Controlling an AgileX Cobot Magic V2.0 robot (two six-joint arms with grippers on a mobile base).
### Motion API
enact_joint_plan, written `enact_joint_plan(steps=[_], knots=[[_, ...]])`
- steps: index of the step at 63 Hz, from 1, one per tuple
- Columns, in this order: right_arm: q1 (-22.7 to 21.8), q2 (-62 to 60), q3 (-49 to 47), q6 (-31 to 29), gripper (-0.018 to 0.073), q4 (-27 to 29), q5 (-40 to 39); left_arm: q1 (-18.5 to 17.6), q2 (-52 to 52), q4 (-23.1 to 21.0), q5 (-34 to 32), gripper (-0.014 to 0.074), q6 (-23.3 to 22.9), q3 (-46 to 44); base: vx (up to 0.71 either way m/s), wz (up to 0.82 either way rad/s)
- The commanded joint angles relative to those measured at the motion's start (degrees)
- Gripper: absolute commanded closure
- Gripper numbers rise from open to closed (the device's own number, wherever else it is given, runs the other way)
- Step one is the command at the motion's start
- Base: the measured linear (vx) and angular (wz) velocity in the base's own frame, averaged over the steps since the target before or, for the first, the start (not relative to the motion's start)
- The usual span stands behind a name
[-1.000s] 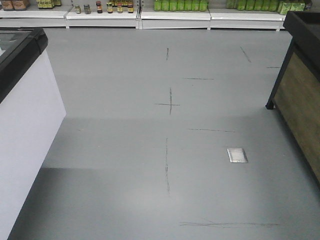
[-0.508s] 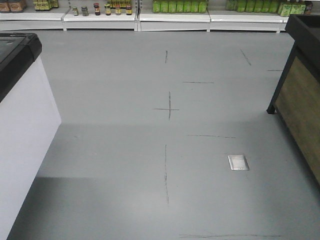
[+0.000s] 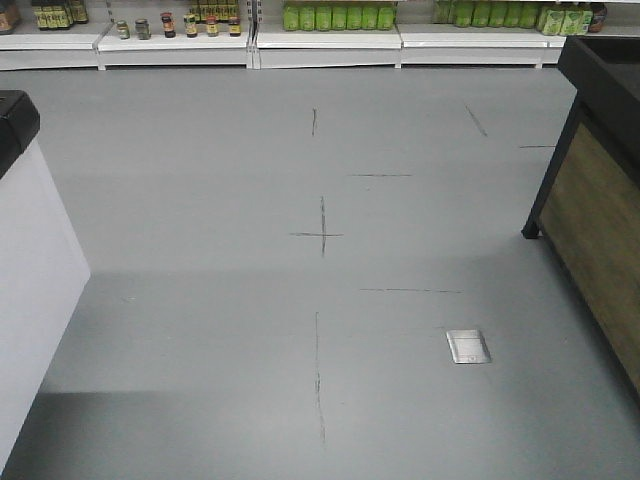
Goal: Pick three apples into basket with both arms
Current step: 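Drive the base forward along the aisle toward the produce tables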
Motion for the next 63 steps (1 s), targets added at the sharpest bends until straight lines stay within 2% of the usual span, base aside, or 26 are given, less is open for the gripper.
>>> enact_joint_plan(steps=[1, 63], knots=[[-0.2, -0.7, 0.7, 0.0, 0.0564, -0.7, -3.9, -0.4, -0.8, -0.1, -4.2, 0.0603, -0.6, -1.5, 0.21, -0.07], [-0.2, -0.7, 0.7, 0.0, 0.0564, -0.7, -3.9, -0.4, -0.8, -0.1, -4.2, 0.0603, -0.6, -1.5, 0.25, -0.11]])
